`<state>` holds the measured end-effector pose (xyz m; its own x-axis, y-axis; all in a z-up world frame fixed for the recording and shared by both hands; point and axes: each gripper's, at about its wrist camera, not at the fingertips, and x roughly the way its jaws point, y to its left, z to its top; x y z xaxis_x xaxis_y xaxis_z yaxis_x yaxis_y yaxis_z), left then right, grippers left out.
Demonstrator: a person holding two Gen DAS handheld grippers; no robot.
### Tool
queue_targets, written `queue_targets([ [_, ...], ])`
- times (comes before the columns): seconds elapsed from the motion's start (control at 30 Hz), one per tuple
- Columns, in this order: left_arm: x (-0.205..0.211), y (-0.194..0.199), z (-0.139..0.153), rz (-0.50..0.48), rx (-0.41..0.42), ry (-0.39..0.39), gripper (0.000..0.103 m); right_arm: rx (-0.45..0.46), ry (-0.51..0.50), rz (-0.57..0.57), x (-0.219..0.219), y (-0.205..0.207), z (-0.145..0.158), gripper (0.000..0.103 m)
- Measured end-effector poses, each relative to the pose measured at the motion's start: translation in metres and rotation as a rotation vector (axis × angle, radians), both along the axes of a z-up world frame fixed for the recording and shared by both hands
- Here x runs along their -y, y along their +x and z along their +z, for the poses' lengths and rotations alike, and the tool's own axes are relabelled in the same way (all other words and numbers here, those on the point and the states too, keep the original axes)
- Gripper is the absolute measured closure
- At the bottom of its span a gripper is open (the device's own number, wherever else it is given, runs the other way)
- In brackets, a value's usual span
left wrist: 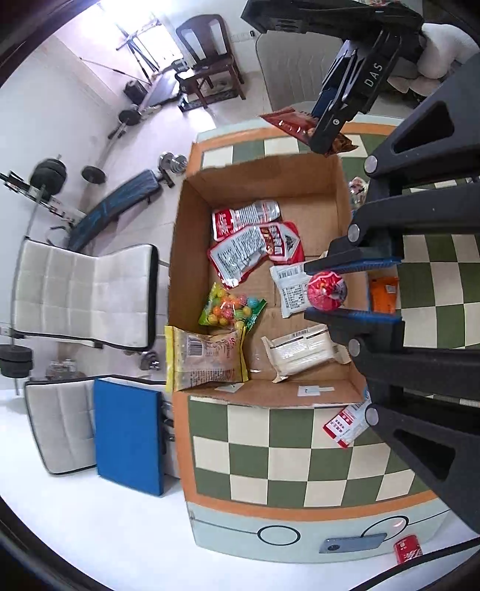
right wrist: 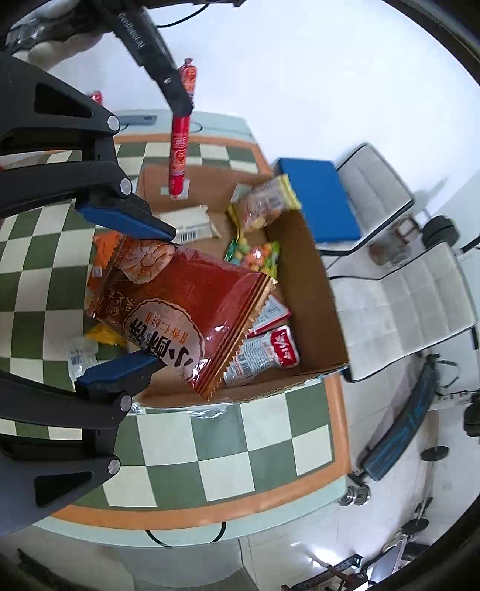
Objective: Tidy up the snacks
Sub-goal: 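Lift the sausage stick and cracker packet and carry both over the box, then open both tools to drop the sausage stick and cracker packet into the box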
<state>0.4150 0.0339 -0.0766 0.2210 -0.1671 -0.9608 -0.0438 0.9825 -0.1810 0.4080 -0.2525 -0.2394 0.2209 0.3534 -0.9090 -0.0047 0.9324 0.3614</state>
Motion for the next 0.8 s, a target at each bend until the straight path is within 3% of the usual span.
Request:
queue_targets([
  [0.23,0.000,0.031,-0.057,0.009,-0.155,0.037,0.086,-0.137,-0.075,-0.002,0.000,0.035,-0.050,0.039],
  [0.3,0.000,0.038,-0.073,0.010,-0.194,0.039,0.073,-0.165,-0.092,-0.001,0.000,0.042,-0.062,0.035],
  [0.33,-0.002,0.041,-0.078,0.022,-0.207,0.050,0.073,-0.171,-0.098,-0.008,0.000,0.044,-0.066,0.030],
  [0.47,-0.008,0.048,-0.087,0.050,-0.231,0.042,0.072,-0.171,-0.114,0.006,-0.005,0.049,-0.073,0.026],
  [0.8,-0.017,0.039,-0.078,0.096,-0.198,0.010,0.071,-0.171,-0.109,0.028,-0.013,0.043,-0.075,0.022],
])
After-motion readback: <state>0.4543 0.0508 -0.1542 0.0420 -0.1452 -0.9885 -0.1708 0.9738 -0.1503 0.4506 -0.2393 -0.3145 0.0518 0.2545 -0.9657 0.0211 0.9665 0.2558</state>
